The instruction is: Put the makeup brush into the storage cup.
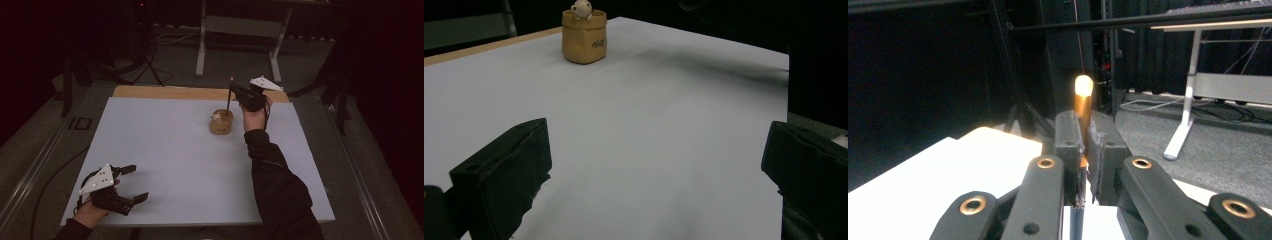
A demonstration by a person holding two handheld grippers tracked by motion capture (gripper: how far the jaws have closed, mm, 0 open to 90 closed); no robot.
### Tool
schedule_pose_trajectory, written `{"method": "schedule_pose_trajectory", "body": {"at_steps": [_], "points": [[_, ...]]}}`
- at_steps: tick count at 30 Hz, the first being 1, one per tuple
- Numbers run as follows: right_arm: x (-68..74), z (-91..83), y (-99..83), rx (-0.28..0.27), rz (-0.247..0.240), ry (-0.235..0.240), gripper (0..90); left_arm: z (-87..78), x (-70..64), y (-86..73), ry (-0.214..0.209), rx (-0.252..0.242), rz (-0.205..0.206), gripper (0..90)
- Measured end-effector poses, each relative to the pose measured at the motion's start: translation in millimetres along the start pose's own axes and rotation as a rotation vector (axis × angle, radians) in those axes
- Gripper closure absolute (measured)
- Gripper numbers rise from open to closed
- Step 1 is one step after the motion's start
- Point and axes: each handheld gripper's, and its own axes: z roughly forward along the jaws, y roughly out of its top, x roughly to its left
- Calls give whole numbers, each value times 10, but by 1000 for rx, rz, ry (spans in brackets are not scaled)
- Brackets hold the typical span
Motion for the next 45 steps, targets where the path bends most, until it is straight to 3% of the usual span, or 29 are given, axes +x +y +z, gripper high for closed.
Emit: {"method": "schedule_pose_trajectory", "body": {"at_steps": [11,18,33,34,35,36,37,39,40,42,45], "points": [[12,73,-232,66,-8,12,842,0,0,1,0,-4,-2,5],[-17,110,-344,93,18,20,840,-2,3,-1,1,-4,-4,5],[-40,144,-498,184,18,-23,834,-1,4,-1,0,-2,-2,6],[-49,145,-494,187,27,-22,812,-2,5,-2,-1,-2,-3,5],[-61,152,-488,190,42,-5,659,-2,5,-1,0,-2,-3,5],[-61,152,-488,190,42,-5,659,-2,5,-1,0,-2,-3,5],[-60,159,-449,190,43,0,470,-1,3,0,0,-3,-4,5],[-61,160,-438,193,46,3,416,0,2,1,0,-3,-3,6],[-55,157,-410,194,46,-17,317,1,2,1,0,0,-2,6],[-58,128,-347,174,50,-18,199,0,3,1,1,-1,-2,5],[-47,100,-280,174,47,-8,165,1,4,1,0,-1,-3,5]]}}
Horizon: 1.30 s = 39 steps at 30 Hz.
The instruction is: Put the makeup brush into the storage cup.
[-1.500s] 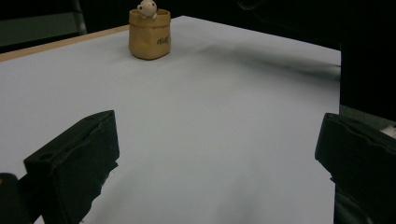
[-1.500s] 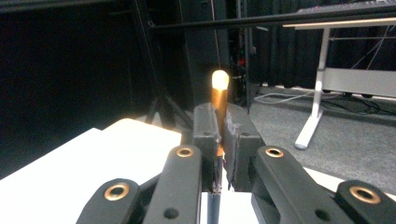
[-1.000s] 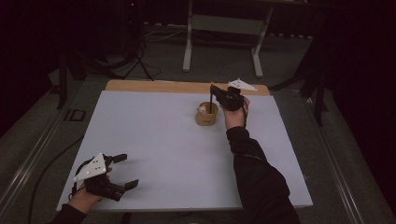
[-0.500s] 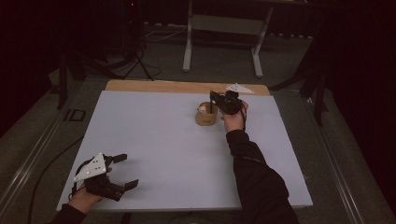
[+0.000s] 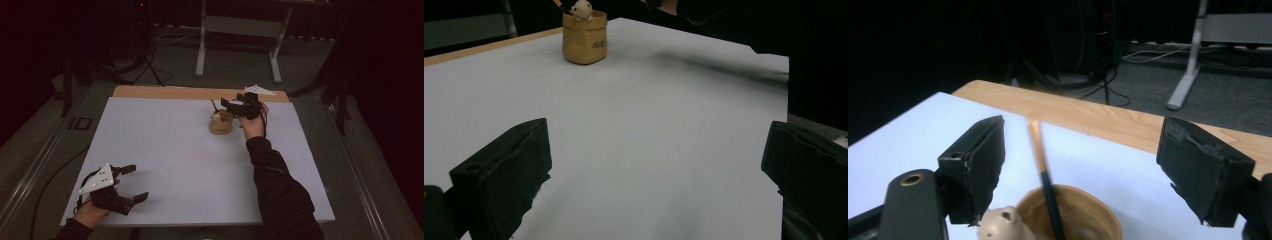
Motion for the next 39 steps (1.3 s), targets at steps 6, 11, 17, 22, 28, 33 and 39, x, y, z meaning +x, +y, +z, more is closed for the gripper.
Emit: {"method": "schedule_pose_trajectory", "body": {"at_steps": [6,11,17,22,28,33,39], "points": [[66,-48,60,27,-23,45,113,-2,-3,2,1,-2,1,5],[80,-111,95,49,-9,85,110,-6,-4,0,2,-2,1,5],[118,-179,91,58,-46,101,111,-6,-2,-1,4,-3,-2,5],[176,-241,83,69,-52,121,112,-8,-6,-2,4,-2,-1,5],[253,-322,60,84,-68,158,112,-8,-7,-4,4,0,-1,5],[303,-408,17,100,-69,180,112,-10,-7,-6,5,-1,-2,5],[337,-524,-38,108,-83,198,127,-12,-12,-7,5,3,2,5]]}}
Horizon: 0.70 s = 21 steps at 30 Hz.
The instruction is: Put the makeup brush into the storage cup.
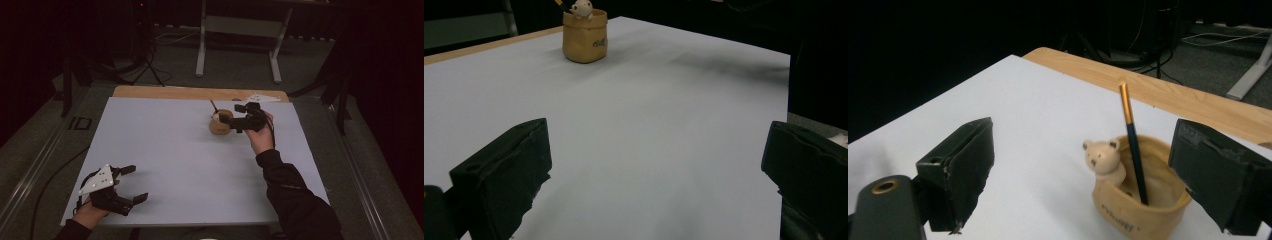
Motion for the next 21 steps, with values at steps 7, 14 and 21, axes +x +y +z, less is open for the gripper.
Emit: {"method": "schedule_pose_trajectory", "body": {"at_steps": [7,14,21], "points": [[65,-105,-112,30,-30,2,131,-3,0,-1,2,-1,0,5],[144,-222,-237,42,-25,49,115,-6,-3,0,3,-1,0,5],[246,-331,-333,49,-36,82,114,-11,-6,2,5,-3,0,6]]}}
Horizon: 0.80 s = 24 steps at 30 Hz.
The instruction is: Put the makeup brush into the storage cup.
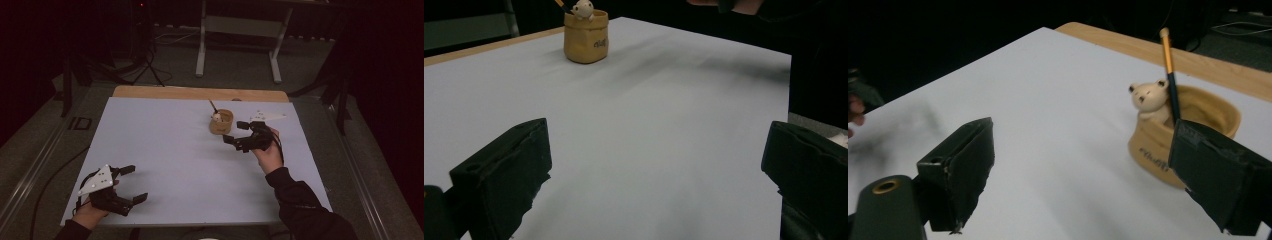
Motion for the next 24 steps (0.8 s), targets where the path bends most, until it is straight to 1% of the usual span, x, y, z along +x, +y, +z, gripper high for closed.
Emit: {"method": "schedule_pose_trajectory", "body": {"at_steps": [6,13,14,15,17,19,21,24], "points": [[101,-109,-130,1,-1,29,111,-5,-1,3,3,-1,2,5],[201,-209,-276,24,-20,55,112,-9,0,3,5,-2,1,5],[234,-243,-326,26,-23,73,111,-9,1,3,4,-3,0,5],[249,-258,-347,33,-31,76,112,-9,0,3,4,-3,0,5],[281,-297,-389,27,-51,86,112,-9,0,3,3,-2,0,5],[310,-326,-420,43,-67,94,112,-7,-2,3,4,-1,1,5],[338,-361,-455,37,-70,115,112,-10,-2,4,3,-1,2,5],[364,-405,-501,40,-80,127,112,-11,0,4,4,-3,1,5]]}}
